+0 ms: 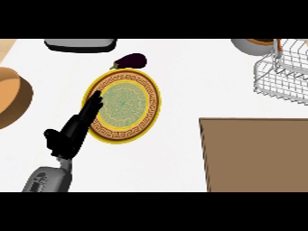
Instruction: Pick the cupcake from the tray and place it in the tiered basket
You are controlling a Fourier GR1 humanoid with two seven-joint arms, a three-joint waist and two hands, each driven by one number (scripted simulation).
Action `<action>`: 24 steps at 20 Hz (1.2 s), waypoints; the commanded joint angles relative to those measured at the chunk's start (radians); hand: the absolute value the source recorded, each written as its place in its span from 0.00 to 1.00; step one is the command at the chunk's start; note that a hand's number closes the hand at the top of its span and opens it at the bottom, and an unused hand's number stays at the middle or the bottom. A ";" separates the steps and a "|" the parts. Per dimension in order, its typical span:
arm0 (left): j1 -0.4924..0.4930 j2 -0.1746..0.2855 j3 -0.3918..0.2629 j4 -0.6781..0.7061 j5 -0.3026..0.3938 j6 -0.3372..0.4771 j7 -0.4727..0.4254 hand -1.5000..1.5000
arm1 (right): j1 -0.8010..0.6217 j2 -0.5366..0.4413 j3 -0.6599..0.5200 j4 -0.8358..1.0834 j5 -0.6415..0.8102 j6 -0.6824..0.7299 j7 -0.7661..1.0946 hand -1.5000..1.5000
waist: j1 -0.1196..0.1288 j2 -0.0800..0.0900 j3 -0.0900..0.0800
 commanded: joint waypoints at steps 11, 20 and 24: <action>-0.026 -0.019 0.002 0.032 -0.019 0.010 0.011 0.50 | -0.010 -0.040 -0.166 0.016 -0.157 -0.144 0.155 0.00 | -0.015 0.002 0.000; -0.007 -0.025 -0.001 -0.007 -0.014 0.011 0.017 0.50 | 0.116 -0.263 -0.247 -0.012 -0.178 -0.387 0.019 0.00 | -0.014 0.007 0.003; 0.022 -0.006 0.006 0.005 -0.015 -0.008 -0.025 0.50 | 0.182 -0.364 -0.351 0.024 -0.271 -0.305 -0.049 0.00 | -0.015 0.007 0.005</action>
